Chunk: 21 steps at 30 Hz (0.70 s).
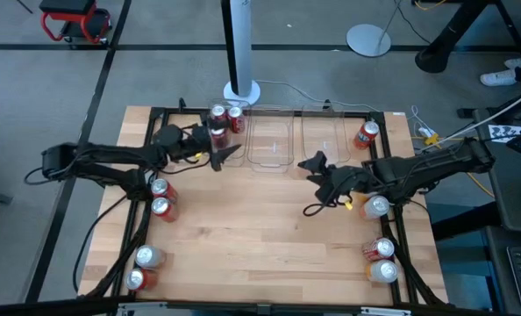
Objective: Sort soda cans
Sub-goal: Move the middle right red soda can to the center of the table
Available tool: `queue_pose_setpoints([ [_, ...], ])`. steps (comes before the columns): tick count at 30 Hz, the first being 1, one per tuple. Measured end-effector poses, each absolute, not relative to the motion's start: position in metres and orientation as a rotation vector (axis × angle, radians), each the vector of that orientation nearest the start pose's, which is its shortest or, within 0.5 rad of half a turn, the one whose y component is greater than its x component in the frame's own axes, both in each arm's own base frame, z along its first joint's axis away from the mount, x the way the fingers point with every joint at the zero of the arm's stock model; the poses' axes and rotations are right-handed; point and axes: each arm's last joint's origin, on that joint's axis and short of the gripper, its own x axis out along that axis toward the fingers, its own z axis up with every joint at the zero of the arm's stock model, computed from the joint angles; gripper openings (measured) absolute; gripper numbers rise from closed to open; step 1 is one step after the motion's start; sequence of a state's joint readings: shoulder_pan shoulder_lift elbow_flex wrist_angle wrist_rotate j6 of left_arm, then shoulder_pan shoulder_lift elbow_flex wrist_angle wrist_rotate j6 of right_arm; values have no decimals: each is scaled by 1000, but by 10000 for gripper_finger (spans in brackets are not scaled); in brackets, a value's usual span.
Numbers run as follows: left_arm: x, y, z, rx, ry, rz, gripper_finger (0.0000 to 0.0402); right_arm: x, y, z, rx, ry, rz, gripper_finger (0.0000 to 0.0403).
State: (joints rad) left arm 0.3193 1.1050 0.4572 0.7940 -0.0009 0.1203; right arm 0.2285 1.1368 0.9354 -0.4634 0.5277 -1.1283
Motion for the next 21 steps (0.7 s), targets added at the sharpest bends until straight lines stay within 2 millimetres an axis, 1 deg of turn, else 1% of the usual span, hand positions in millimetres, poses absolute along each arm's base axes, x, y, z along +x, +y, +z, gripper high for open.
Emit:
queue_pose_setpoints([
  [2, 218, 74, 252, 163, -124, 339, 359, 226, 38, 311, -1224, 775, 117, 349],
  [6, 218, 79, 247, 176, -82, 359, 359, 211, 35, 345, -987, 845, 103, 349],
  [10, 218, 82, 245, 199, -61, 368, 359, 200, 36, 362, -789, 865, 173, 349],
  [13, 218, 82, 245, 203, -61, 368, 359, 196, 38, 360, -616, 902, 227, 349],
  [15, 219, 81, 244, 196, -50, 365, 359, 195, 40, 354, -502, 975, 261, 349],
  [17, 219, 80, 243, 173, -41, 358, 359, 192, 43, 345, -389, 1087, 293, 349],
  [21, 221, 76, 240, 149, -15, 337, 359, 186, 56, 331, -215, 1323, 316, 349],
])
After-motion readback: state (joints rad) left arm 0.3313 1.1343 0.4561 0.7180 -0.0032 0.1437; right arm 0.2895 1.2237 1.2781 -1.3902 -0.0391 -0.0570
